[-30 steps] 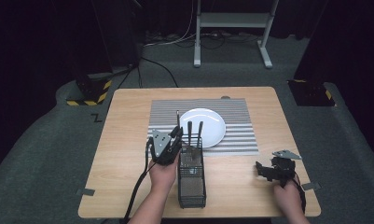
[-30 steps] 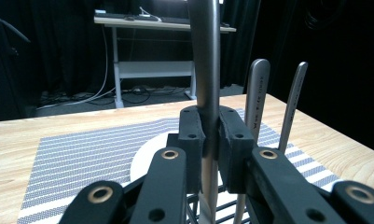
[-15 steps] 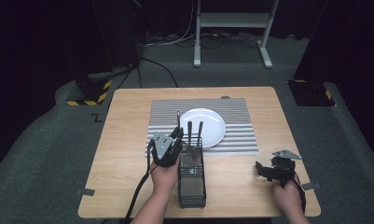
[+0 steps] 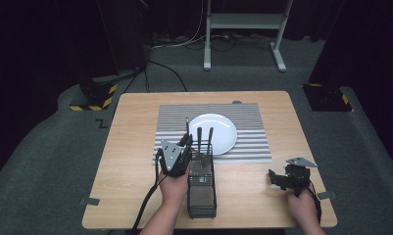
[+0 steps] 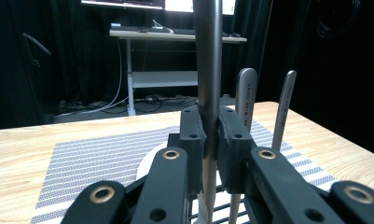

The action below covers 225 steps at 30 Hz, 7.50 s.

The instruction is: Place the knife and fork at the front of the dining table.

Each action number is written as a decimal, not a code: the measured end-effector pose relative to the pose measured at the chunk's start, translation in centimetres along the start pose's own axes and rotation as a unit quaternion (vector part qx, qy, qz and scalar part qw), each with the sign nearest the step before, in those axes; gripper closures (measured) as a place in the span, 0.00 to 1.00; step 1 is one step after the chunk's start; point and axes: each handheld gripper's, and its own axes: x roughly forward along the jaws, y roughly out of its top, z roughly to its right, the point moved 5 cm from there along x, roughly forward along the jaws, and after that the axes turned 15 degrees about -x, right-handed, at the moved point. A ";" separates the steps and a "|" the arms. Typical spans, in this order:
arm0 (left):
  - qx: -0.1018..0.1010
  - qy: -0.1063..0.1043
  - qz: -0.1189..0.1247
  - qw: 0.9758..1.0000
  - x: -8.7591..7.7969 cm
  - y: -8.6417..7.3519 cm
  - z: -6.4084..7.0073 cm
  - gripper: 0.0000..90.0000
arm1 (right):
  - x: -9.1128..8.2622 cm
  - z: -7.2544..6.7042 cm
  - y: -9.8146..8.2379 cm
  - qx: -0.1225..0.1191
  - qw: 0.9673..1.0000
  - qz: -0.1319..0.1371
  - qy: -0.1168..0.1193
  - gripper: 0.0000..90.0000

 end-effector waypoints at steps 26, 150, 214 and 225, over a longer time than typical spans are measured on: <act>0.005 -0.060 0.068 0.996 -2.7 4.7 2.6 0.91 | 0.0 0.0 0.0 0.000 1.000 0.000 0.000 0.11; -0.108 0.134 -0.126 0.977 14.9 -2.2 -14.5 0.92 | 0.1 0.0 0.0 0.003 1.000 0.000 -0.002 0.11; -0.115 0.159 -0.179 0.964 14.5 -3.9 -13.8 0.82 | 0.1 -0.1 0.1 0.000 1.000 0.001 0.000 0.11; -0.075 0.156 -0.184 0.967 10.2 -5.1 -12.1 0.71 | 0.1 -0.2 0.1 -0.005 1.000 0.001 0.003 0.11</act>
